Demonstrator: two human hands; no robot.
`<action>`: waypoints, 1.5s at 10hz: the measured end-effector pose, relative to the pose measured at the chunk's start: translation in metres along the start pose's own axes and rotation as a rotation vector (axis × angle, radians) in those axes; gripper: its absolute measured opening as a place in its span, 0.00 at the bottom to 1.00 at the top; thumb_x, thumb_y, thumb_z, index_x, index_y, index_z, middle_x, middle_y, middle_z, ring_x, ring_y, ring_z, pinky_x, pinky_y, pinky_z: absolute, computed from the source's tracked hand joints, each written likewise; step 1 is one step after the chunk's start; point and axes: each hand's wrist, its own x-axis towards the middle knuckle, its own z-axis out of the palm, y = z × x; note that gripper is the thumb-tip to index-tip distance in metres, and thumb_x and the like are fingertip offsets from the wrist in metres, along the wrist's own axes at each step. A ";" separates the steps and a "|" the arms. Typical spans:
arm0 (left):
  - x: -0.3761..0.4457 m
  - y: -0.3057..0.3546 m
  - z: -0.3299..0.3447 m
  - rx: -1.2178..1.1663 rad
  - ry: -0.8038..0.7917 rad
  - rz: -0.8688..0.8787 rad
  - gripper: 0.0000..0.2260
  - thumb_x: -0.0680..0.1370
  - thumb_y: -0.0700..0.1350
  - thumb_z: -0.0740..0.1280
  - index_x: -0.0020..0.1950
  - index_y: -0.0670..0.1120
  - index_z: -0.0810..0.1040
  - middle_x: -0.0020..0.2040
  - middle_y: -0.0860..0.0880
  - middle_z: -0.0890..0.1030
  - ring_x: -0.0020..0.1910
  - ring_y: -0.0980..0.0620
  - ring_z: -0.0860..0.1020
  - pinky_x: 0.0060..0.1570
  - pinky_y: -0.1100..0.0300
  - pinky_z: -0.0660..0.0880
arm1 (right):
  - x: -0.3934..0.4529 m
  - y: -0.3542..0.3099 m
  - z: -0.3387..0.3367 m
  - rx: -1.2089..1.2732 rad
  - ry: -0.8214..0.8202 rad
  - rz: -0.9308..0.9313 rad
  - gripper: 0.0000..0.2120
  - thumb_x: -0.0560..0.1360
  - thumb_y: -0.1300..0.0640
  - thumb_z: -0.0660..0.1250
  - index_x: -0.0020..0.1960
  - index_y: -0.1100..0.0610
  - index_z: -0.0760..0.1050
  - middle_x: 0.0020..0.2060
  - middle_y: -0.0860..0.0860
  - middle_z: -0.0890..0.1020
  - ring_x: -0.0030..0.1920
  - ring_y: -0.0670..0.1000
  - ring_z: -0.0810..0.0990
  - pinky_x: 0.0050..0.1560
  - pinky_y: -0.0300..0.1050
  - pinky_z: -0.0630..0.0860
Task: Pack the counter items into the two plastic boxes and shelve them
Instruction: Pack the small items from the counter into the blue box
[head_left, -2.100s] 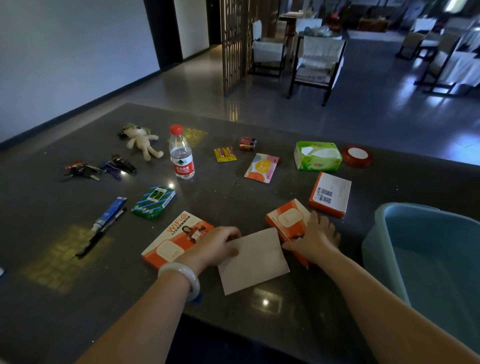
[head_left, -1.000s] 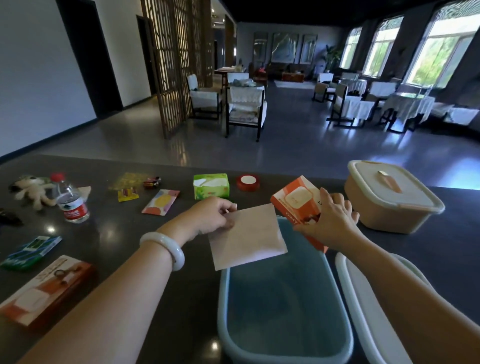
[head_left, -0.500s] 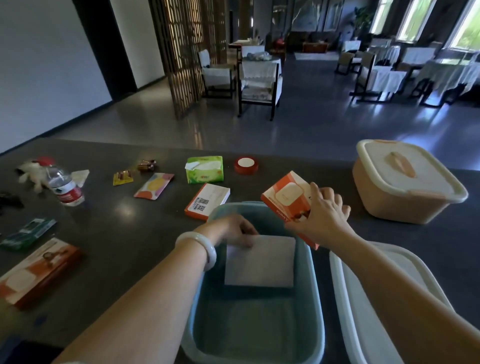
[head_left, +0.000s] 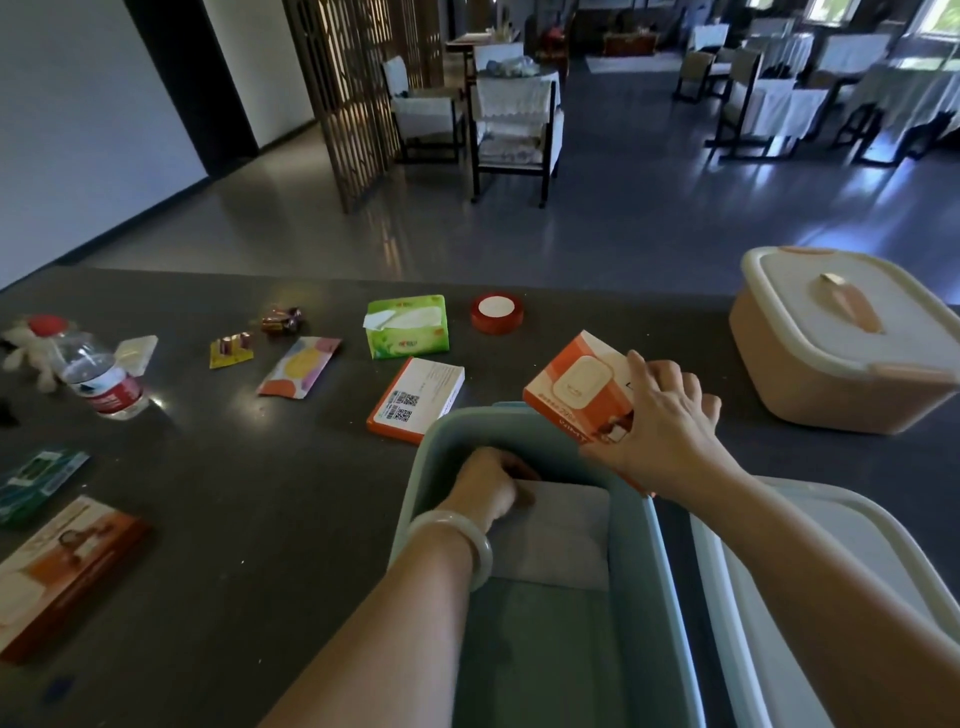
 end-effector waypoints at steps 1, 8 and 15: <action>0.000 -0.019 0.012 -0.108 0.106 0.059 0.10 0.72 0.35 0.72 0.41 0.50 0.80 0.42 0.52 0.80 0.47 0.51 0.78 0.41 0.69 0.72 | 0.001 0.000 -0.001 0.011 -0.012 0.004 0.52 0.65 0.33 0.71 0.77 0.51 0.45 0.70 0.52 0.59 0.70 0.57 0.57 0.70 0.61 0.54; -0.001 -0.052 0.035 0.164 0.378 0.282 0.13 0.70 0.43 0.74 0.54 0.49 0.82 0.57 0.51 0.77 0.59 0.50 0.70 0.59 0.64 0.63 | 0.000 -0.003 -0.004 0.013 -0.038 -0.016 0.51 0.67 0.35 0.71 0.77 0.53 0.47 0.71 0.53 0.59 0.70 0.57 0.58 0.70 0.60 0.54; -0.026 -0.064 0.043 0.451 0.274 0.254 0.26 0.73 0.61 0.68 0.71 0.63 0.69 0.73 0.54 0.61 0.69 0.46 0.56 0.67 0.54 0.55 | 0.001 -0.002 -0.004 -0.008 -0.068 0.017 0.50 0.67 0.35 0.71 0.77 0.53 0.49 0.72 0.54 0.60 0.71 0.57 0.57 0.71 0.60 0.53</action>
